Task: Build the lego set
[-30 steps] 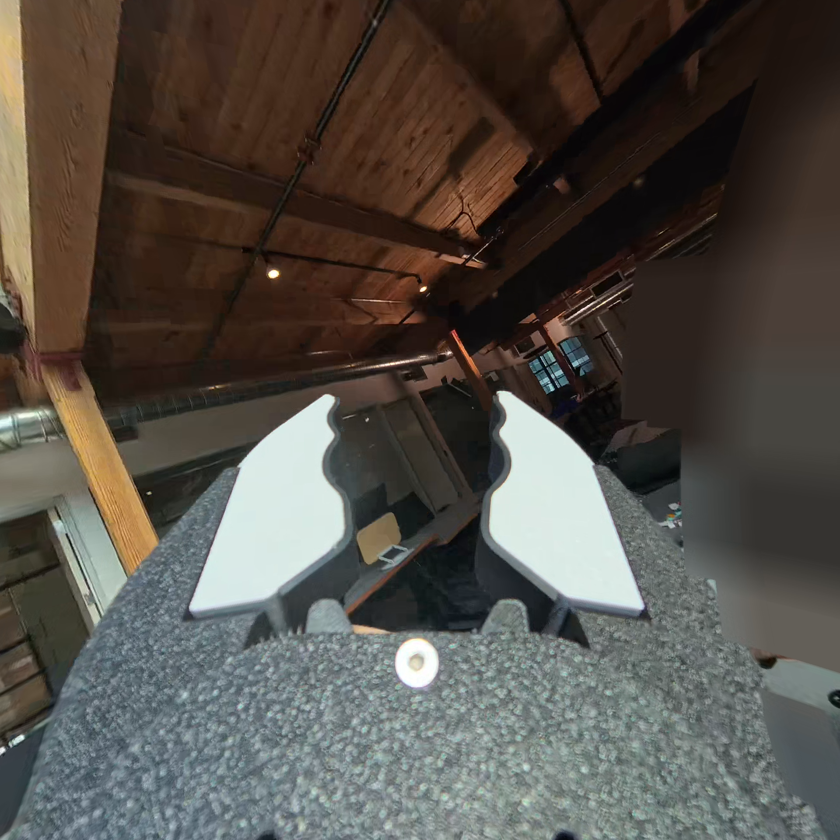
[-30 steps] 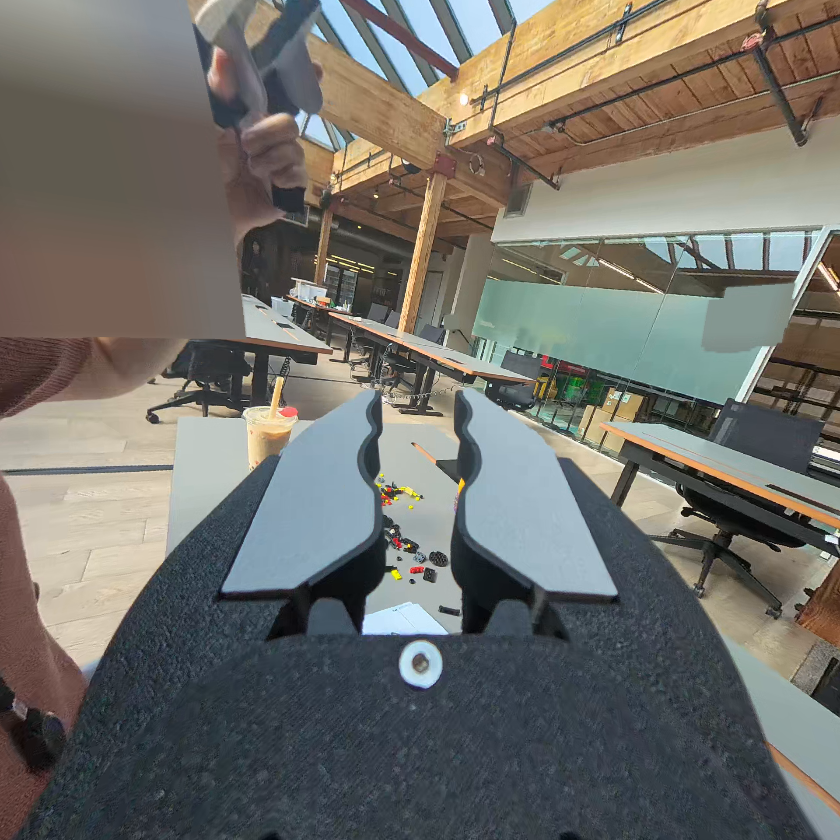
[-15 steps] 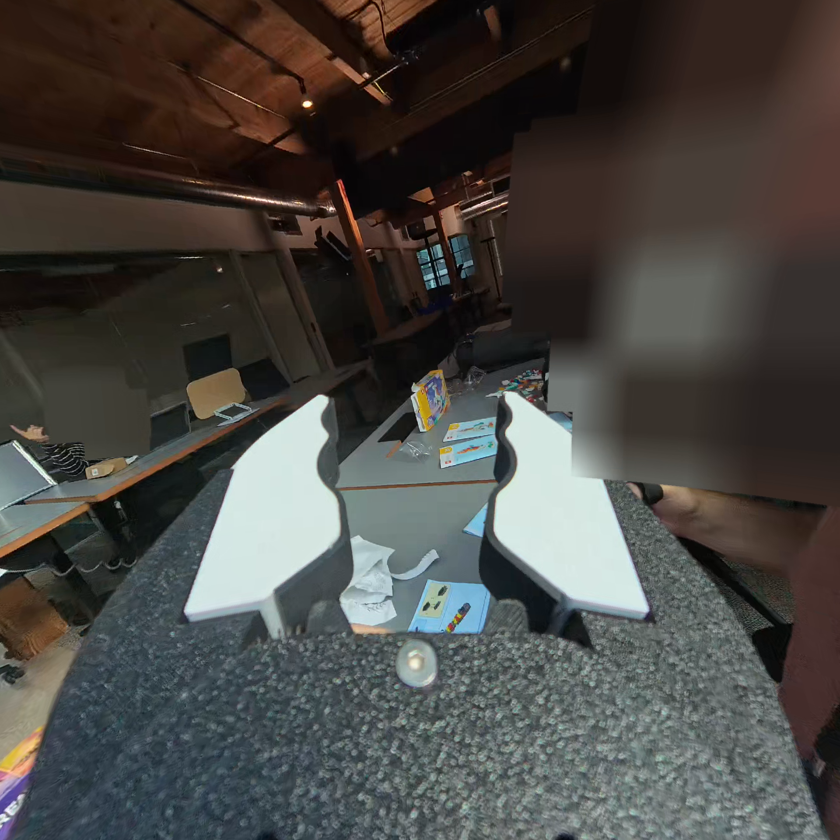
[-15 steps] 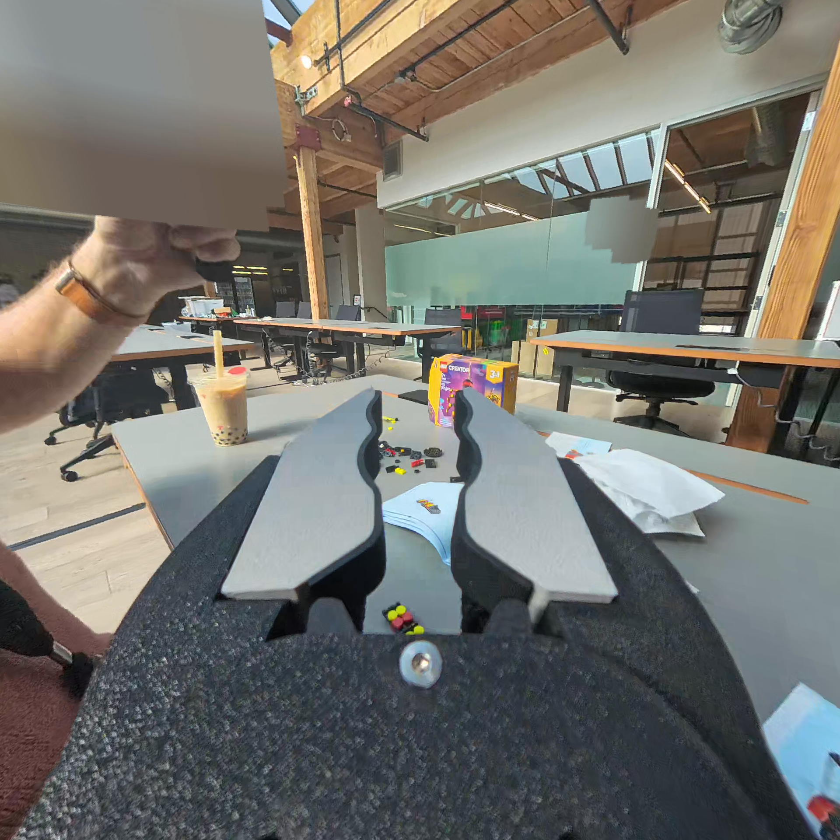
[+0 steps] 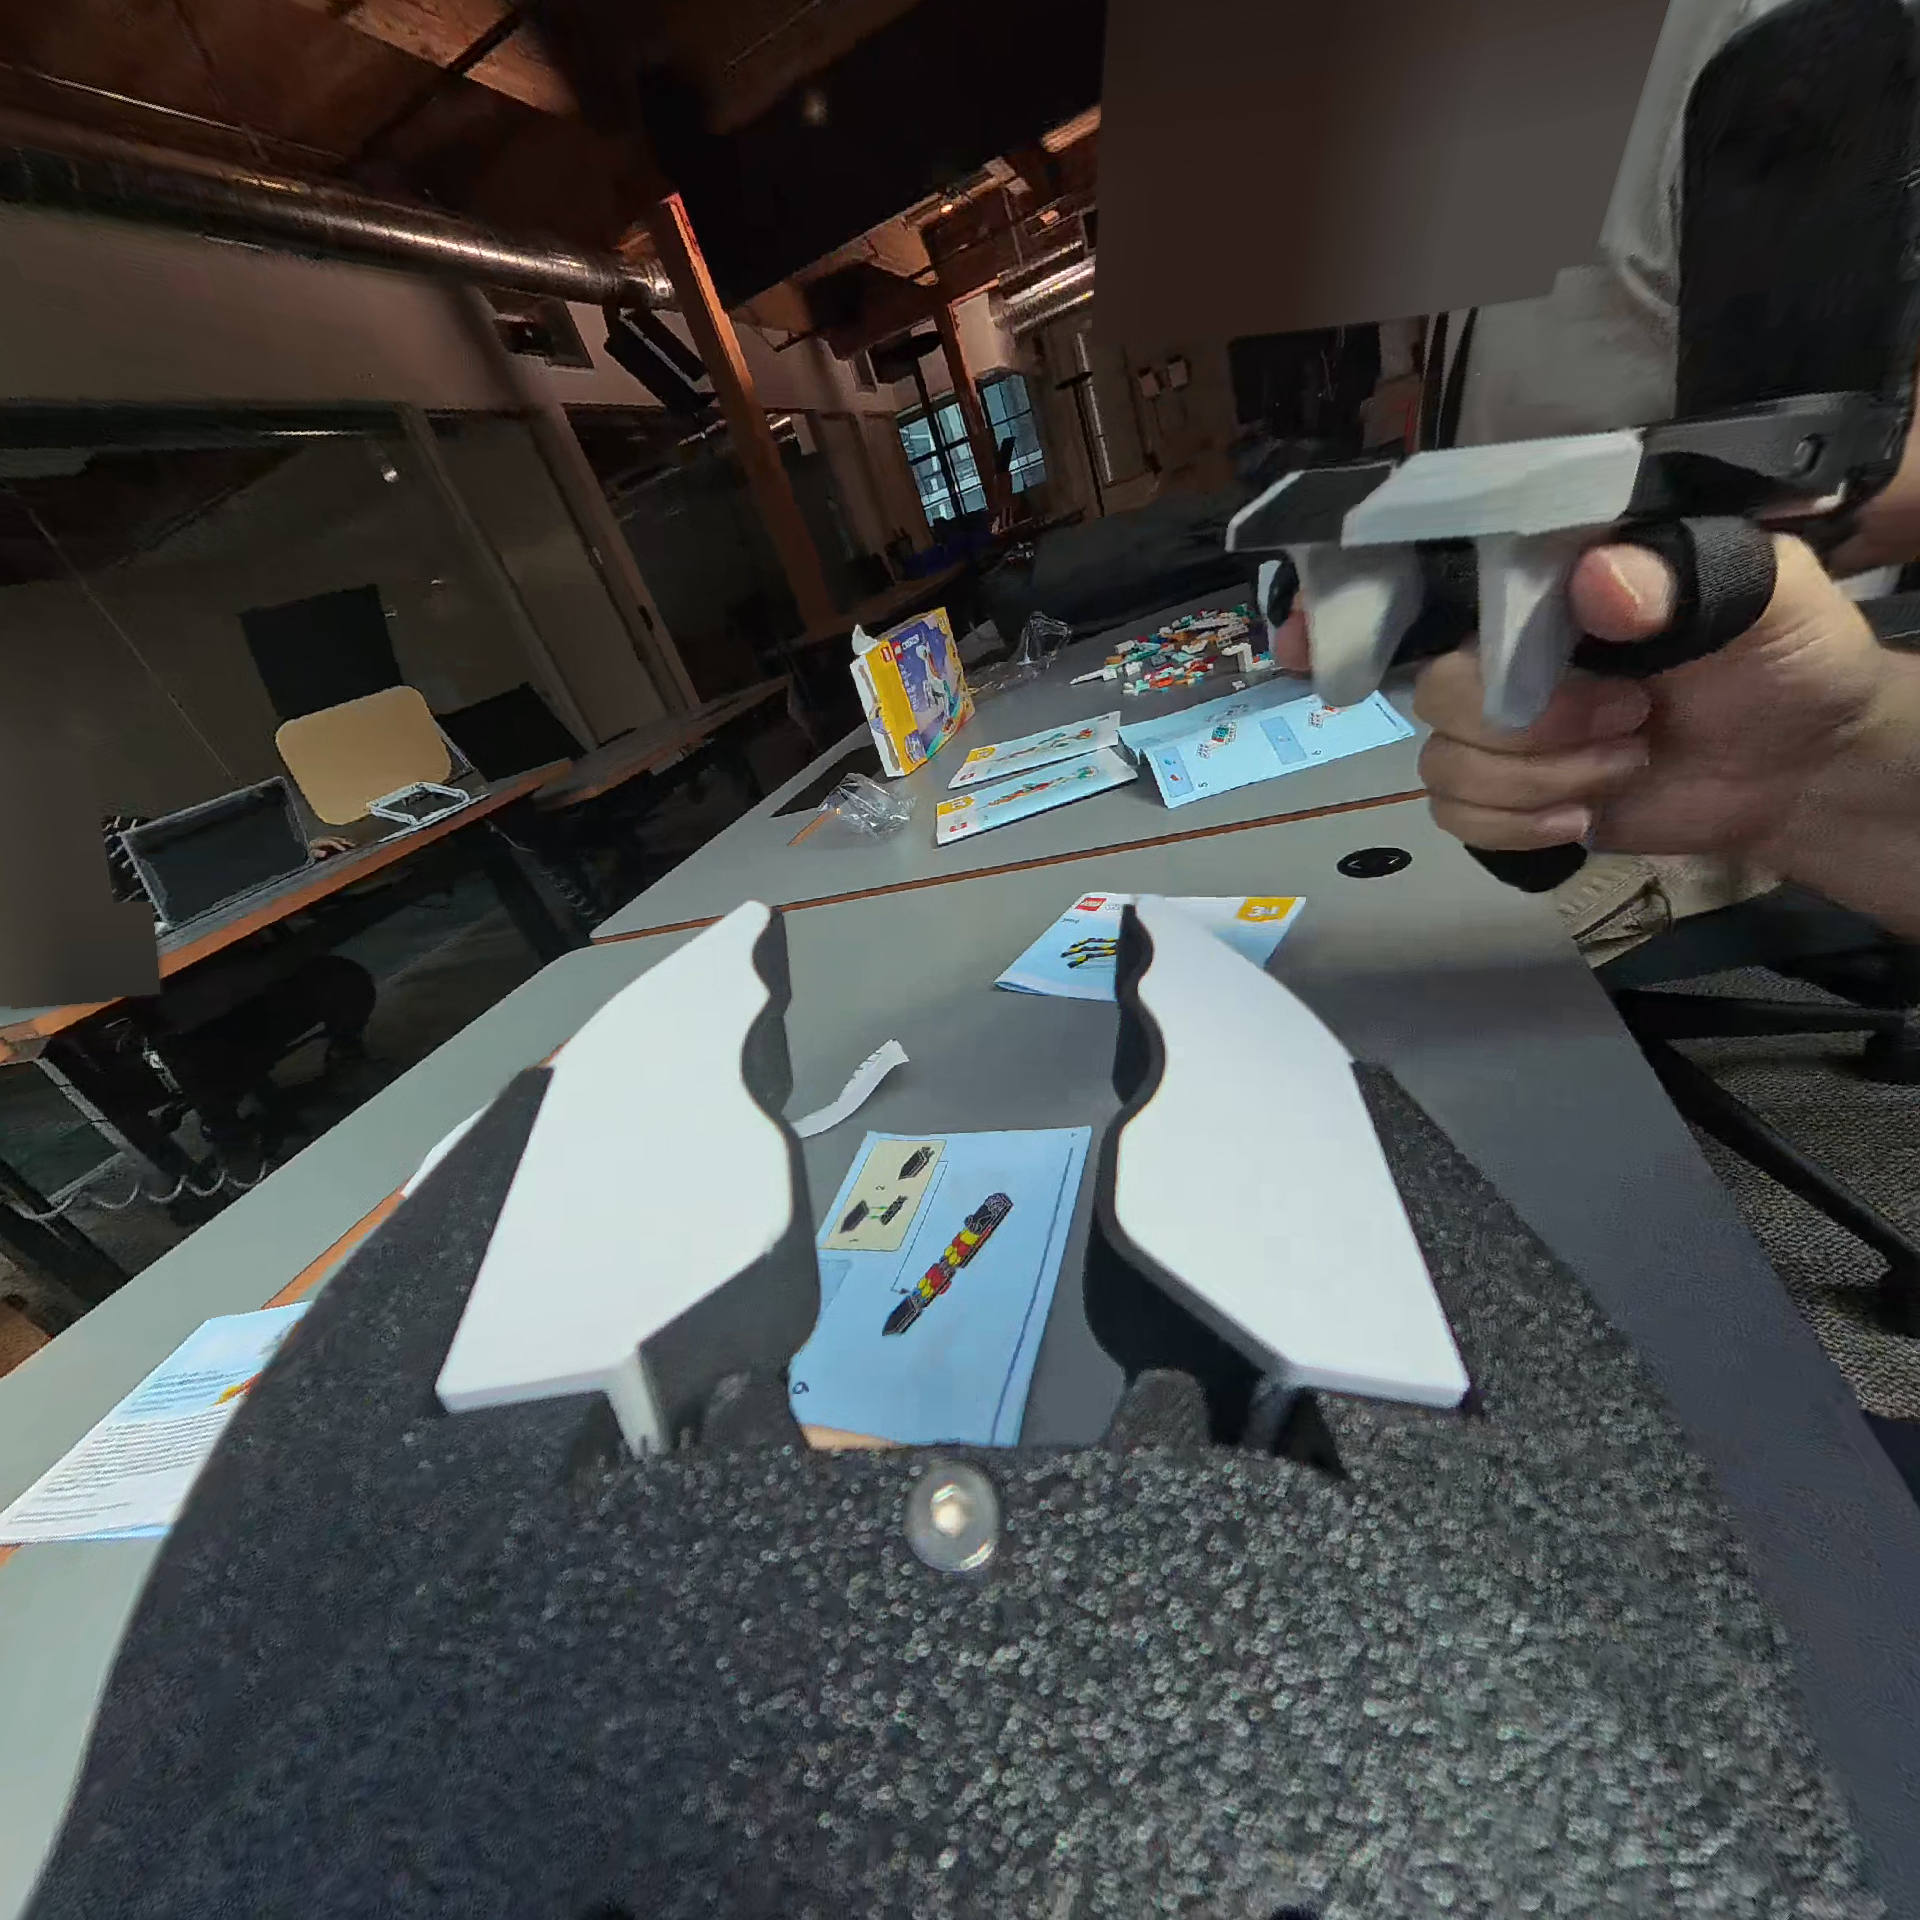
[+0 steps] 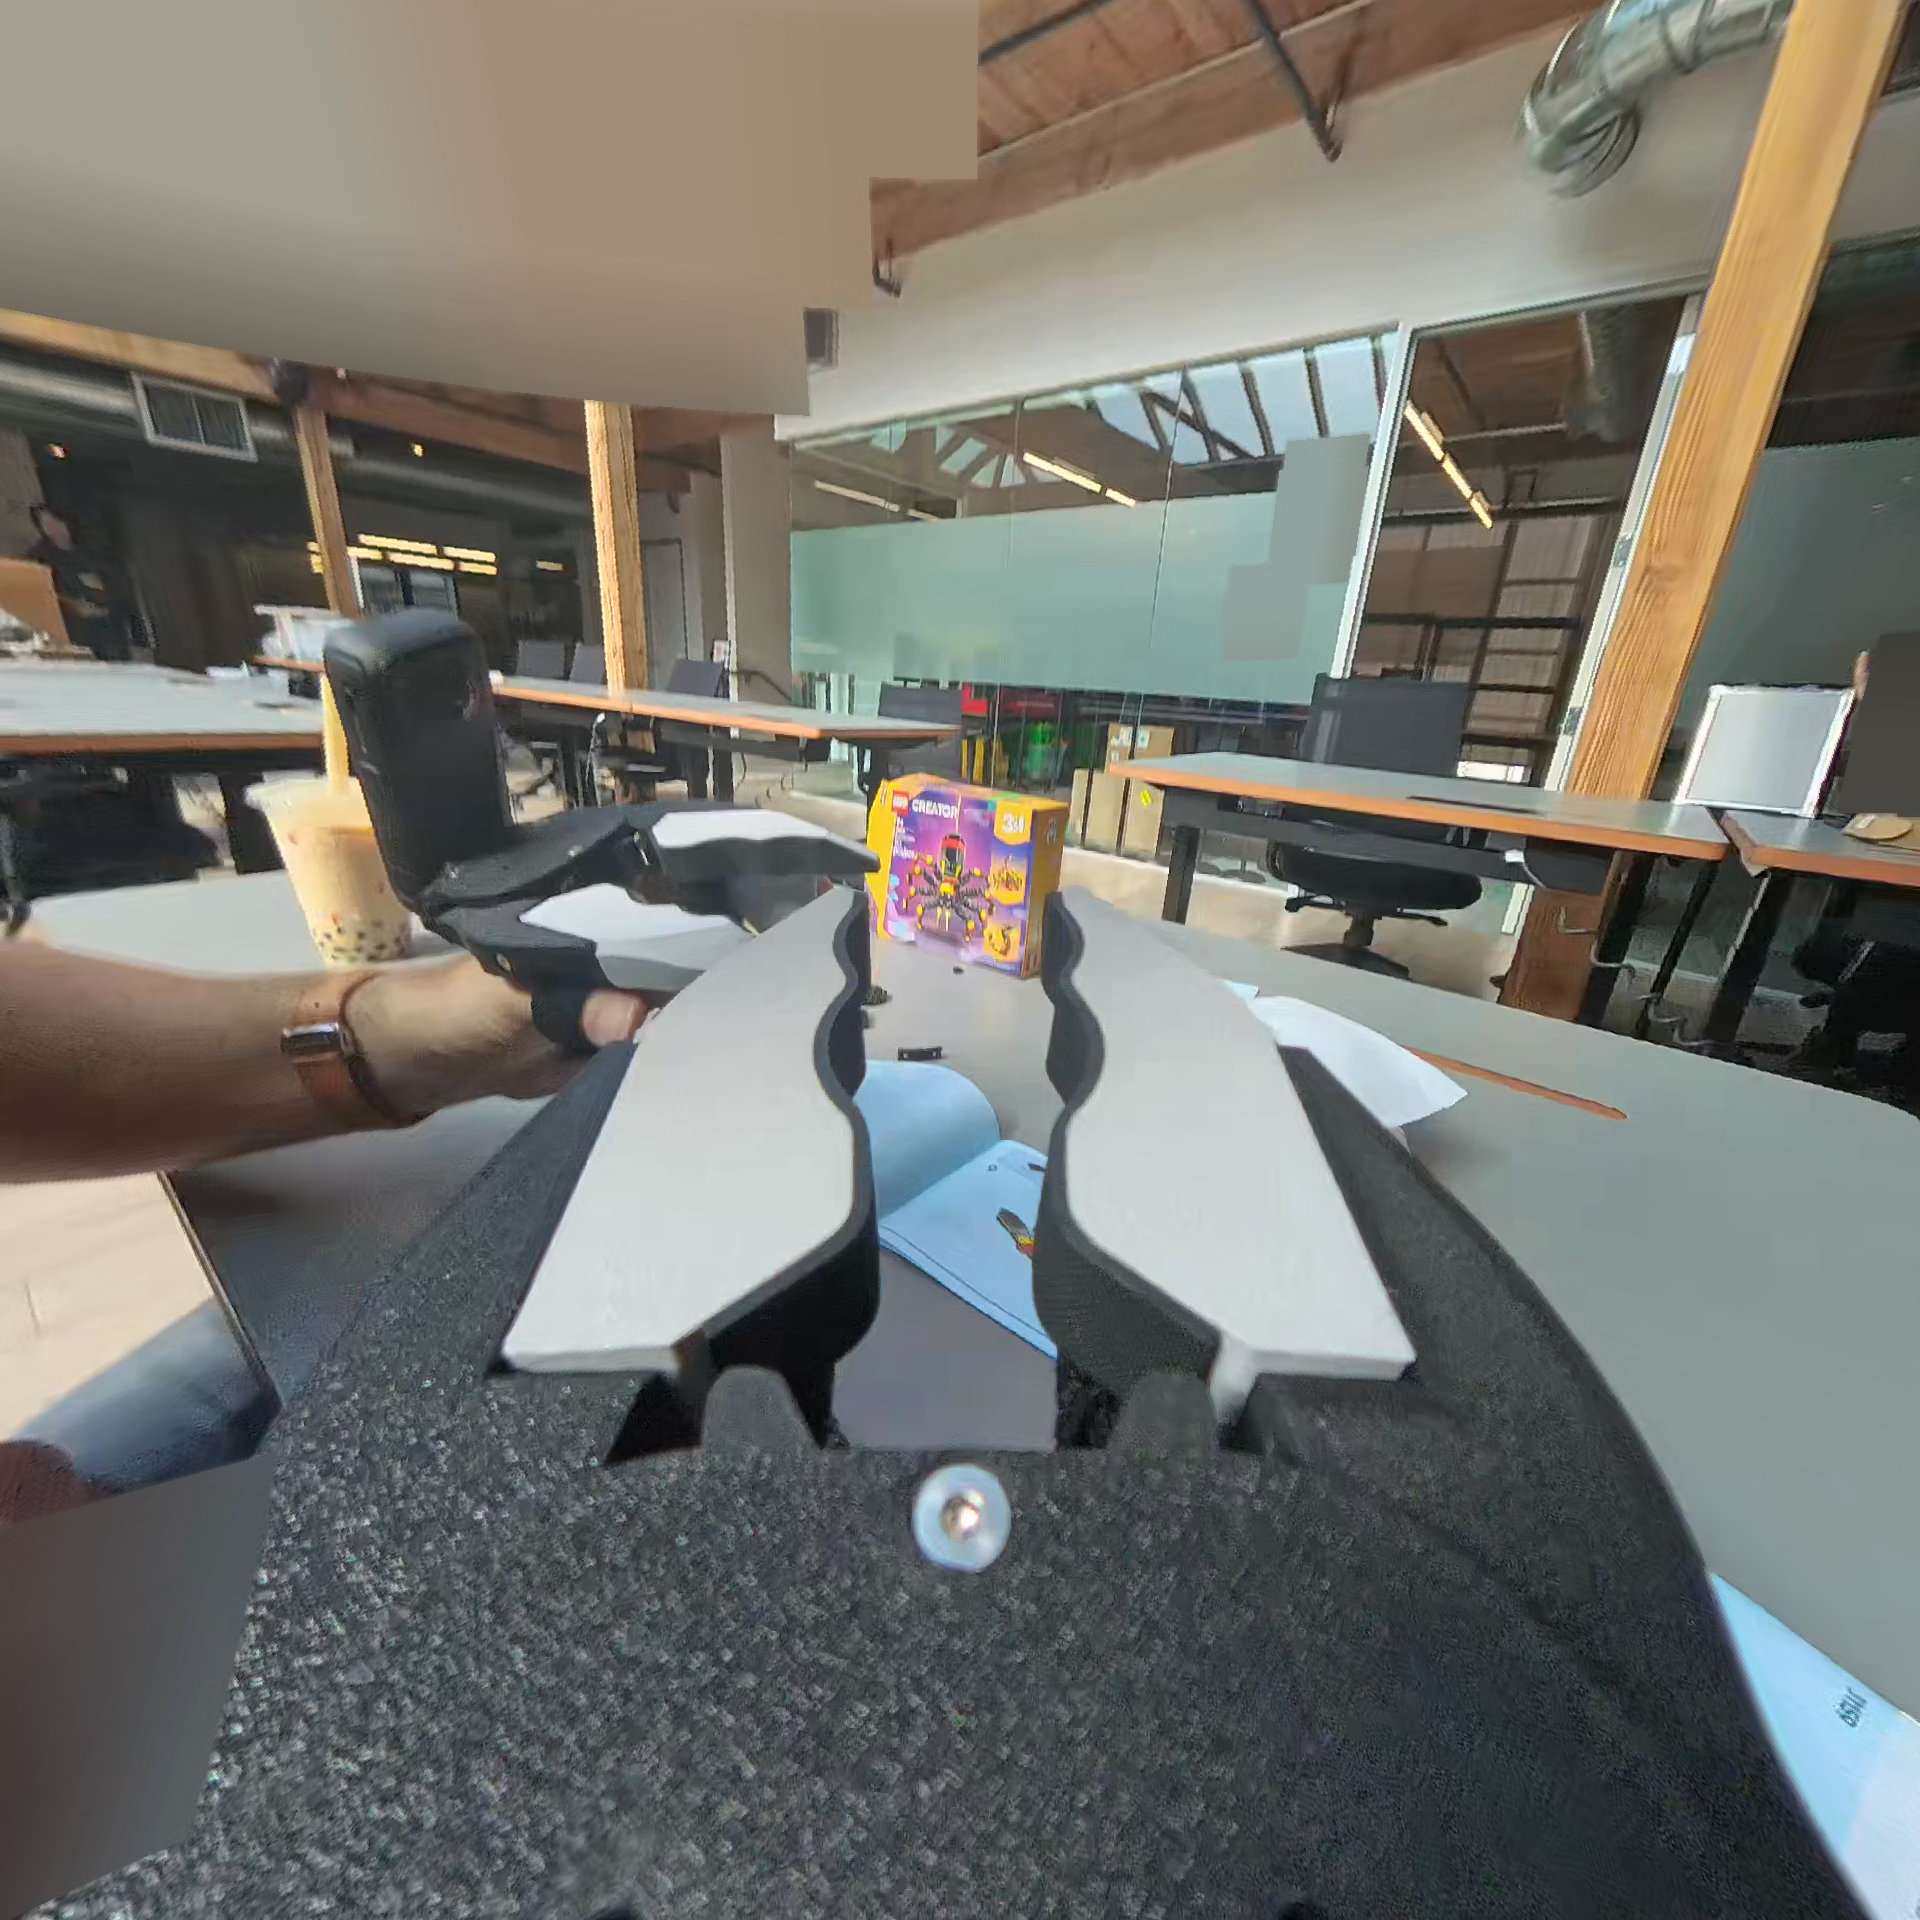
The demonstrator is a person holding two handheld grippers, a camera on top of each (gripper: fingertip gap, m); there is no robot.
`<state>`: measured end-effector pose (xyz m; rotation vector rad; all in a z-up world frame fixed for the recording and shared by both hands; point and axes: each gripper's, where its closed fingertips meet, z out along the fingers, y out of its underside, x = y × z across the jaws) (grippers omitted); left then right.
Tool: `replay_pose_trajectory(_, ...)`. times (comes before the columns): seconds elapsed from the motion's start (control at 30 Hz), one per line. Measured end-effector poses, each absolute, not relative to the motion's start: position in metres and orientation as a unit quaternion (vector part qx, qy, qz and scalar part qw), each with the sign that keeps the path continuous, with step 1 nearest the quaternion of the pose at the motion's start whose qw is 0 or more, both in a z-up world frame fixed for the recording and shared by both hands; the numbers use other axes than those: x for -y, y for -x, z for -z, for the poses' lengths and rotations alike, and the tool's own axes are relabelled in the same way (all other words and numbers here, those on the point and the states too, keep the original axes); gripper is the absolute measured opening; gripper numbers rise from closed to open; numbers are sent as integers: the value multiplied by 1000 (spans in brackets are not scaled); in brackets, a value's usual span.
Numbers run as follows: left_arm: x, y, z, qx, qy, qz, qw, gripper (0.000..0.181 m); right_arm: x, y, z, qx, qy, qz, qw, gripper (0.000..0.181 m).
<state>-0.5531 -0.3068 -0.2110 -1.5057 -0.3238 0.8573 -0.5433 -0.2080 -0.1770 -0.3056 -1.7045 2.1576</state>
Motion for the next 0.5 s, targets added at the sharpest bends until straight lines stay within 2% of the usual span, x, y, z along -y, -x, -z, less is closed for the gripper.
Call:
replay_pose_trajectory(0.07,316,558,212,137,664,-381,629,61,229,571,197,642,94,-728,221,32)
replay_pose_trajectory(0.13,328,569,217,133,667,-403,613,63,247,593,205,646,87,-729,208,38)
replay_pose_trajectory(0.2,341,585,208,126,659,-432,603,80,257,621,195,650,93,-721,223,56)
replay_pose_trajectory(0.27,357,604,181,152,642,-426,619,99,264,649,169,650,91,-716,237,57)
replay_pose_trajectory(0.3,362,613,167,168,630,-405,641,105,270,659,155,651,87,-725,209,57)
replay_pose_trajectory(0.4,370,633,137,202,589,-310,719,109,293,670,124,622,79,-779,9,52)
replay_pose_trajectory(0.43,373,638,132,204,575,-296,735,109,297,678,120,602,90,-792,-31,50)
replay_pose_trajectory(0.5,381,650,121,215,525,-295,769,109,305,699,128,582,102,-807,-16,50)
